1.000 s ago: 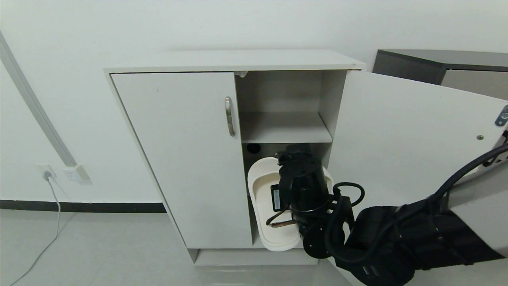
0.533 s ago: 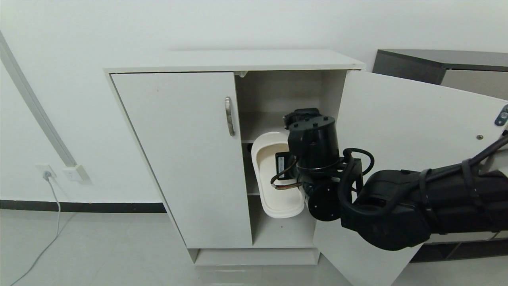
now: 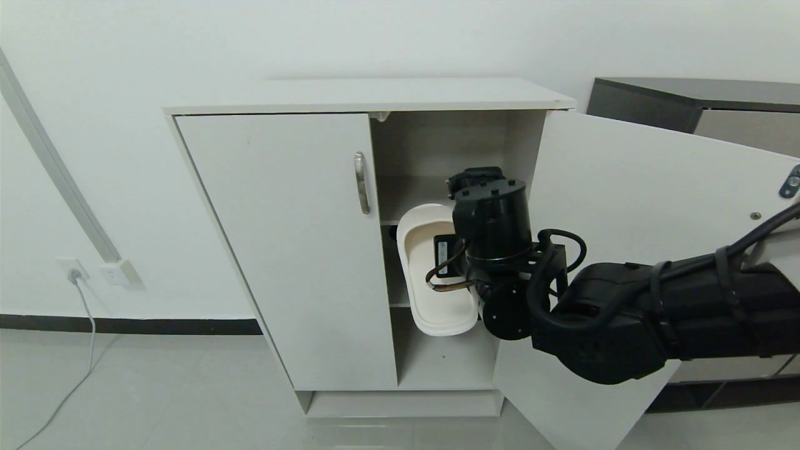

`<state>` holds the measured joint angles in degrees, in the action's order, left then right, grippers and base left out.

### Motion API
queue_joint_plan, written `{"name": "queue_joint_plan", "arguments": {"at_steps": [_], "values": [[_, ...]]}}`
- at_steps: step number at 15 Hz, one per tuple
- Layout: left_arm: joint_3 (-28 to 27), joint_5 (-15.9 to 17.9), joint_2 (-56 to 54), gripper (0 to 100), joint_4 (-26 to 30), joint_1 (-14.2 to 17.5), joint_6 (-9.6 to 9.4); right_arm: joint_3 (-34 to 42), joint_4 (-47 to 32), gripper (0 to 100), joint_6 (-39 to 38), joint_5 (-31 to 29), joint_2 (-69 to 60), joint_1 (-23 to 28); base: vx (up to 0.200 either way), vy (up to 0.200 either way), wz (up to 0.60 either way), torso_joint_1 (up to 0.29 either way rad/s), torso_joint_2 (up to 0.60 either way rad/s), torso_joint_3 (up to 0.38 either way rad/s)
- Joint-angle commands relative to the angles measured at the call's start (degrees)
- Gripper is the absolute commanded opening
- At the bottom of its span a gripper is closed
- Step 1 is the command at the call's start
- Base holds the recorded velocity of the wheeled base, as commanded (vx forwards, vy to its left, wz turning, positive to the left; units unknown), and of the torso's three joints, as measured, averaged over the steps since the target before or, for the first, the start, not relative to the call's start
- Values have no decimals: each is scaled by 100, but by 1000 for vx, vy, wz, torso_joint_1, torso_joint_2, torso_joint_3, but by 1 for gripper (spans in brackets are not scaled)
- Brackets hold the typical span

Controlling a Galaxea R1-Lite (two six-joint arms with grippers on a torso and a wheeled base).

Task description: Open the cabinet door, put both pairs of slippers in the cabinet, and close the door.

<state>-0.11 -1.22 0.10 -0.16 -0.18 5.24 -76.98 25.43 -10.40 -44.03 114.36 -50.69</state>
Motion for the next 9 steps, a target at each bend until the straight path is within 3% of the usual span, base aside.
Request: {"name": "queue_joint_plan", "arguments": {"at_steps": [1, 9], "values": [[-7, -1, 8, 0, -2, 1, 3, 8, 6, 0, -6, 0, 7, -2, 200, 0, 0, -7, 2, 7], [2, 8, 8, 0, -2, 1, -23, 17, 15, 0, -6, -9, 69, -2, 200, 0, 0, 1, 4, 6]]}}
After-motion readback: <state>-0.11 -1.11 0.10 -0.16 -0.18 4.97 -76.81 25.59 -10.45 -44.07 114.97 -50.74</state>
